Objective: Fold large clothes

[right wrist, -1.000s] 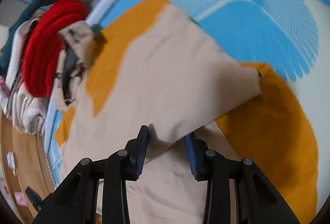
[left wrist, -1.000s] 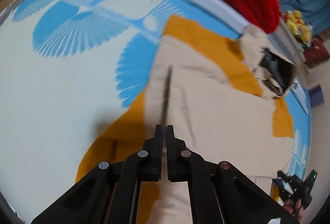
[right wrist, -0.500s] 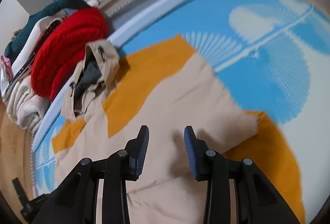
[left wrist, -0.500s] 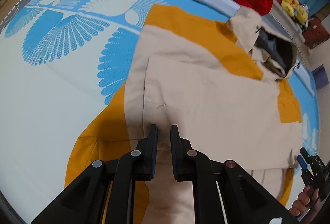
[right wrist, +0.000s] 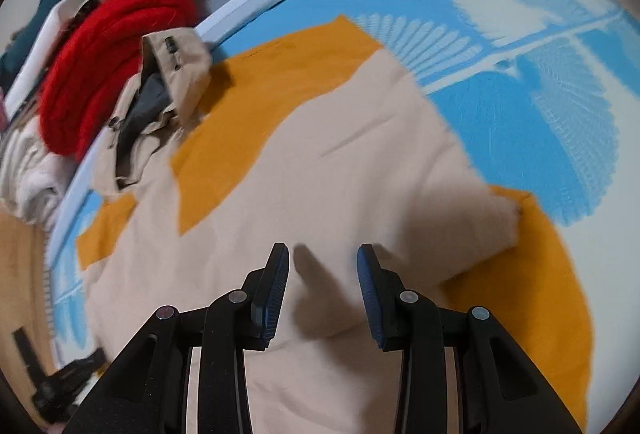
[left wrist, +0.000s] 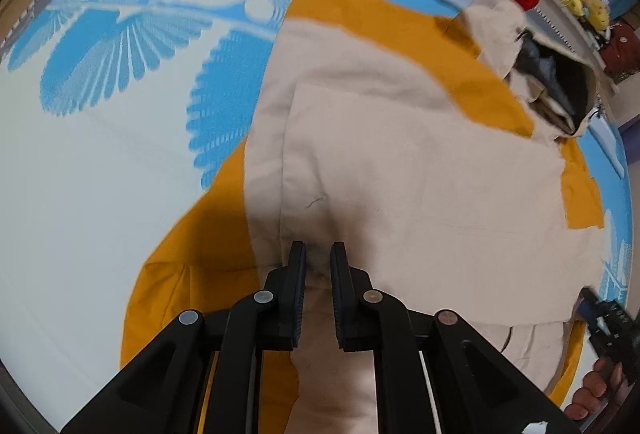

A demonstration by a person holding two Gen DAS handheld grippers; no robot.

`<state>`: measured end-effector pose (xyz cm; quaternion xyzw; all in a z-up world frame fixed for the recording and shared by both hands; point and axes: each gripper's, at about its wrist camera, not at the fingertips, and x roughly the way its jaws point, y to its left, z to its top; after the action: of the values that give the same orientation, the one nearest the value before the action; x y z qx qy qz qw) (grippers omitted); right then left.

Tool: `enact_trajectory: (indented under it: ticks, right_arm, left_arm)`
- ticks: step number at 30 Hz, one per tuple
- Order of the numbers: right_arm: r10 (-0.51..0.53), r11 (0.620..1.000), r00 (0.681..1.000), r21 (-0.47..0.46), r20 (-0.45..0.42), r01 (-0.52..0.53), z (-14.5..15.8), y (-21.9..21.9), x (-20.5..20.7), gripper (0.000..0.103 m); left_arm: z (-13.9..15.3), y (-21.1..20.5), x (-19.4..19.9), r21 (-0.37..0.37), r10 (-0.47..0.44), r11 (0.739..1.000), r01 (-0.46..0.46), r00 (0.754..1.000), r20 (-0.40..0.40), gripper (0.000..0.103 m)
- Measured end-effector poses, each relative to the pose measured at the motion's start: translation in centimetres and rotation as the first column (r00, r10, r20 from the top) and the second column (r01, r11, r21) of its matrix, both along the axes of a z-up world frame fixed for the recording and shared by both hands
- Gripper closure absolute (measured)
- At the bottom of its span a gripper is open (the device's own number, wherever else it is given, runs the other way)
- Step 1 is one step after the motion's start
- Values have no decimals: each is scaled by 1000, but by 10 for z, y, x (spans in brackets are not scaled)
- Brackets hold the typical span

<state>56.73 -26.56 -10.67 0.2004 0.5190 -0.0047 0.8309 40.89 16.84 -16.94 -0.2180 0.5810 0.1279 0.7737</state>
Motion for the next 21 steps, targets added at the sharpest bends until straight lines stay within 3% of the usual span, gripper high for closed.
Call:
enact_trajectory:
  ticks: [2, 4, 8, 12, 17, 21]
  right_arm:
    - [-34, 999, 998, -12, -56, 33, -14, -4, 1, 66]
    - [-41, 999, 998, -26, -38, 40, -6, -2, 1, 66]
    - [24, 996, 992, -93, 122, -12, 41, 19, -7, 66]
    - [136, 974, 946, -212, 294, -74, 93, 49, -26, 66]
    - [279, 923, 872, -363, 403, -127, 136, 81, -59, 66]
    - [341, 901, 845, -401, 413, -167, 148, 94, -84, 66]
  left_arm:
    - [-4, 5, -2, -25, 18, 1000, -18, 1000, -15, 90]
    - [7, 5, -4, 4, 19, 1000, -19, 1000, 3, 90]
    - [45, -3, -7, 94, -24, 995, 15, 994, 102, 89]
    - [70, -11, -15, 112, -64, 993, 46, 985, 160, 87]
    - [102, -22, -28, 174, -90, 983, 52, 972, 219, 70]
    - [127, -34, -42, 226, -132, 972, 70, 952, 276, 51]
